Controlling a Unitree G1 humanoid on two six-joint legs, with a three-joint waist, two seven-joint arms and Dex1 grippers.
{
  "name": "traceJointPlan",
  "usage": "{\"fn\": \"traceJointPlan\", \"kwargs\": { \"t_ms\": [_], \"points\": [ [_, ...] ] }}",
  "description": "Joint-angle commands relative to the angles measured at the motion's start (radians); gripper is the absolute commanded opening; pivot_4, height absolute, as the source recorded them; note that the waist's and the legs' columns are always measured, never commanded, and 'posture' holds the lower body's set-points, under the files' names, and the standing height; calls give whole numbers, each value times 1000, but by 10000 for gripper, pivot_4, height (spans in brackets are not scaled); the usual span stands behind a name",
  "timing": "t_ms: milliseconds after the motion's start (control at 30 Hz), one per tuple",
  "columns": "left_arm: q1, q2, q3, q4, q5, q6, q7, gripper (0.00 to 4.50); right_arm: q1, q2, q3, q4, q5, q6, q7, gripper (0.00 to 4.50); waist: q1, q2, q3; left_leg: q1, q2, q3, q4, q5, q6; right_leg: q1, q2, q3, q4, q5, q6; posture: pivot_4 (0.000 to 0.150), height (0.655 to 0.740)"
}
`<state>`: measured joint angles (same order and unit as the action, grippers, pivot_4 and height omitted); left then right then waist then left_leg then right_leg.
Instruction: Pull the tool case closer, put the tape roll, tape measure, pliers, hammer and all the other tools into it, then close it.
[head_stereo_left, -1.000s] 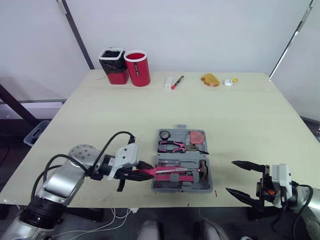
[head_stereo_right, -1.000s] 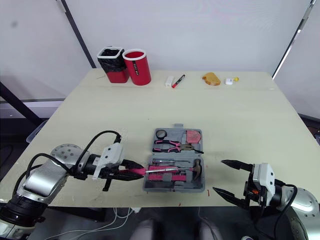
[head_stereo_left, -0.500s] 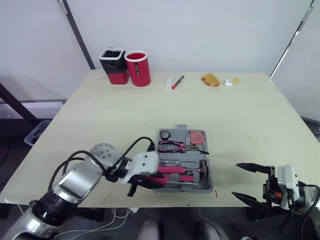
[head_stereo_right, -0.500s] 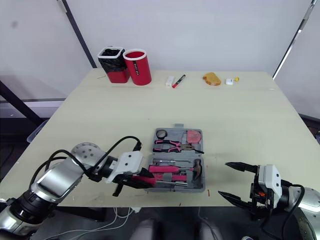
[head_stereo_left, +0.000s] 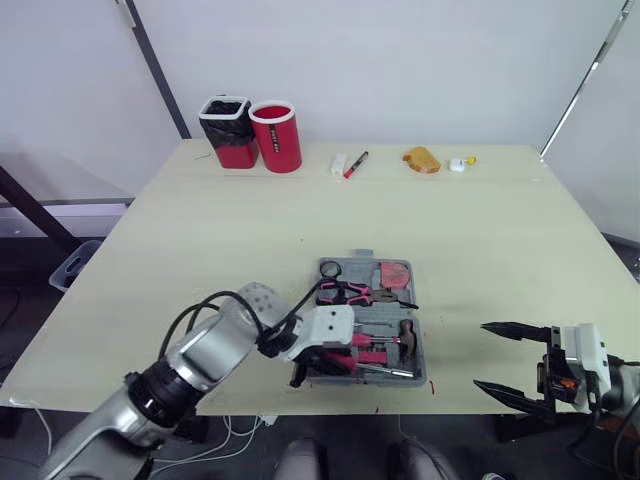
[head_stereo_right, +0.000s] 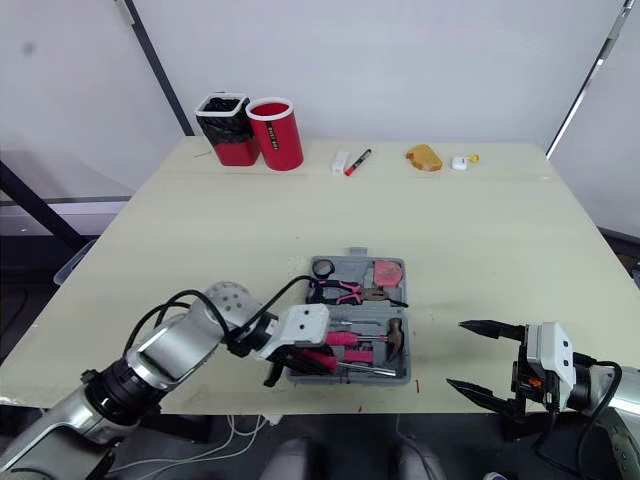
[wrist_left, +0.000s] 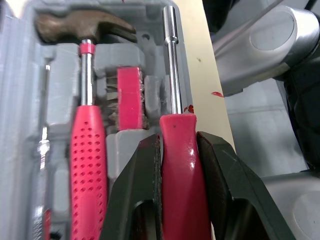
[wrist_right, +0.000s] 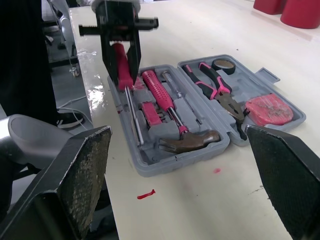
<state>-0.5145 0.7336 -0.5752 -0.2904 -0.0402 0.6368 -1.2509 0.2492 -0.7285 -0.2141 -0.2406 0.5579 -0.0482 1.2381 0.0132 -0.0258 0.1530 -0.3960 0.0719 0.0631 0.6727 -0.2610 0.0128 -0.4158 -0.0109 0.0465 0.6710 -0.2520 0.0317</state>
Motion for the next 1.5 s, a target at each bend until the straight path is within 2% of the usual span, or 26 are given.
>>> {"fn": "traceJointPlan", "kwargs": {
  "t_ms": [33, 333, 833, 1100, 1167, 1200, 1500],
  "points": [
    [-26, -17, -15, -11, 10, 48, 13, 6318, 2, -7, -37, -36, 17, -7, -3, 45000, 0, 0, 0, 0, 0, 0, 0, 0, 0, 0, 0, 0, 0, 0, 0, 1500, 7400],
    [-47, -56, -53, -10, 18, 115, 25, 6318, 12, 6, -28, -50, 5, -15, -26, 45000, 0, 0, 0, 0, 0, 0, 0, 0, 0, 0, 0, 0, 0, 0, 0, 1500, 7400],
    [-35, -106, -79, 24, 33, 112, 64, 6318, 9, 18, -23, -49, -4, -22, -42, 45000, 2, 0, 0, 0, 0, -1, 1, 0, 0, 0, 0, 0, 0, 2, -3, 1500, 7400],
    [-17, -98, -79, 23, 33, 88, 64, 6318, 5, 30, -8, -48, -11, -25, -45, 45000, 2, 0, 0, -1, -1, -1, 1, 0, 0, 0, 0, 0, 0, 2, -3, 1500, 7400],
    [-19, -91, -76, 25, 34, 82, 60, 16946, 5, 32, -7, -47, -12, -26, -44, 45000, 2, 0, 0, -1, -1, -1, 1, 0, 0, 1, 0, 0, 0, 2, -3, 1500, 7400],
    [-21, -88, -73, 25, 33, 81, 59, 20415, 4, 33, -6, -46, -13, -26, -44, 45000, 1, 0, 0, -1, -1, -1, 1, 0, 0, 1, 0, 0, 0, 2, -3, 1500, 7400],
    [-30, -56, -27, 6, -5, 64, 19, 20415, 6, 41, -4, -43, -18, -31, -45, 45000, 0, 0, 0, -1, -1, -2, 1, 0, 0, 0, 1, 0, 0, 2, -3, 1500, 7400]
  ]
}}
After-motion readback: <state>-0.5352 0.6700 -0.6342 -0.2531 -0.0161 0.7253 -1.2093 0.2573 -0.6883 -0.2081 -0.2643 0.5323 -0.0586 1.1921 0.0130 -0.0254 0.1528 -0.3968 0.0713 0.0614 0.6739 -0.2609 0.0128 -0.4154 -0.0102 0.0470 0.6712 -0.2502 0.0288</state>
